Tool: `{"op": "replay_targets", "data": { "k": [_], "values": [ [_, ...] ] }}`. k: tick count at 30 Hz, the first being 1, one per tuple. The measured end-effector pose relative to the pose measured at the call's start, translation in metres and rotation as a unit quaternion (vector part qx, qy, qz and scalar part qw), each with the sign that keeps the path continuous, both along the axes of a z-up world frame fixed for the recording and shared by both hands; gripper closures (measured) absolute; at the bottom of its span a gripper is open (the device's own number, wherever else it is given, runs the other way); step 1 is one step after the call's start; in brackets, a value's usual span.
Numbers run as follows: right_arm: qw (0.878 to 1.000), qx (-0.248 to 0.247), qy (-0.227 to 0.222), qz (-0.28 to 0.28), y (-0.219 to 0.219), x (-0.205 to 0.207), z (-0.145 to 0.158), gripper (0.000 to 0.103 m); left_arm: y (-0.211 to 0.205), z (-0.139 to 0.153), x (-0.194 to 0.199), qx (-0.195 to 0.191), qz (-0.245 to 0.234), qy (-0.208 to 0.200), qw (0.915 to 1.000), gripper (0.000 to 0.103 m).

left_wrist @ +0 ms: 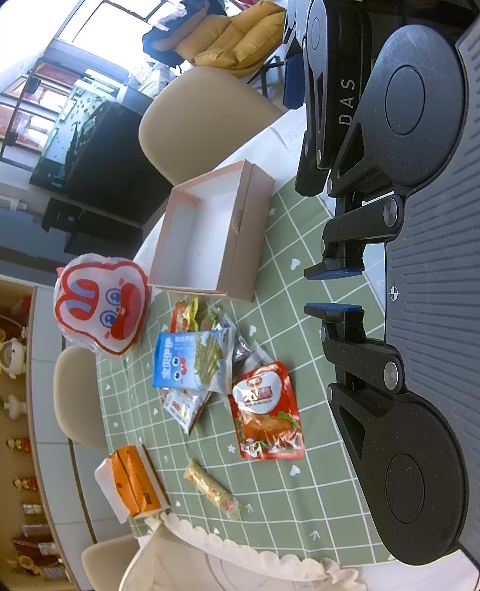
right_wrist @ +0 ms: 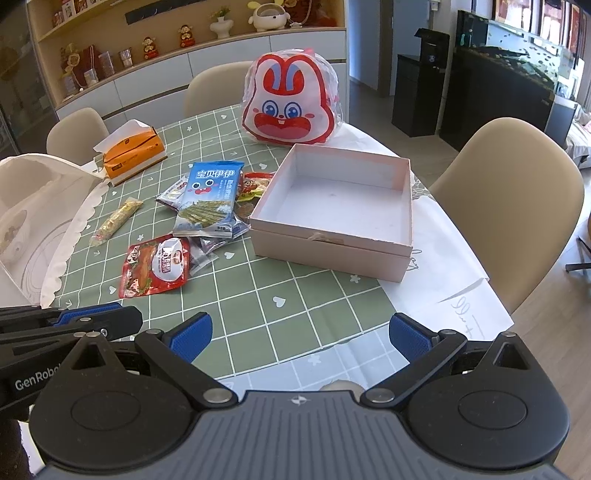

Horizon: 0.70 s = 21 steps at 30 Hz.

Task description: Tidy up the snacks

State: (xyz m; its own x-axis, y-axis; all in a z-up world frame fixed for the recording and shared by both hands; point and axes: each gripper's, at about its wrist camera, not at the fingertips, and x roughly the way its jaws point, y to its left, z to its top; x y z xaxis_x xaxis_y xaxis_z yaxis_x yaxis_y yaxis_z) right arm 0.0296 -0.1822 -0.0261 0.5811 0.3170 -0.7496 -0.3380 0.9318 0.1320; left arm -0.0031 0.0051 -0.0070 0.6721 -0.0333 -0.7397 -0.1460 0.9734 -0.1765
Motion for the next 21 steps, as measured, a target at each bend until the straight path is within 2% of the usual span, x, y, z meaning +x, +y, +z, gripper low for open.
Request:
{"op": "replay_targets", "data": {
  "k": [21],
  "values": [
    [1.000, -0.010, 0.011, -0.006, 0.0075, 0.0075, -0.0080, 0.000, 0.0090, -0.0098, 0.0063, -0.007, 0.005, 0.010, 0.9999, 0.086]
  ]
}}
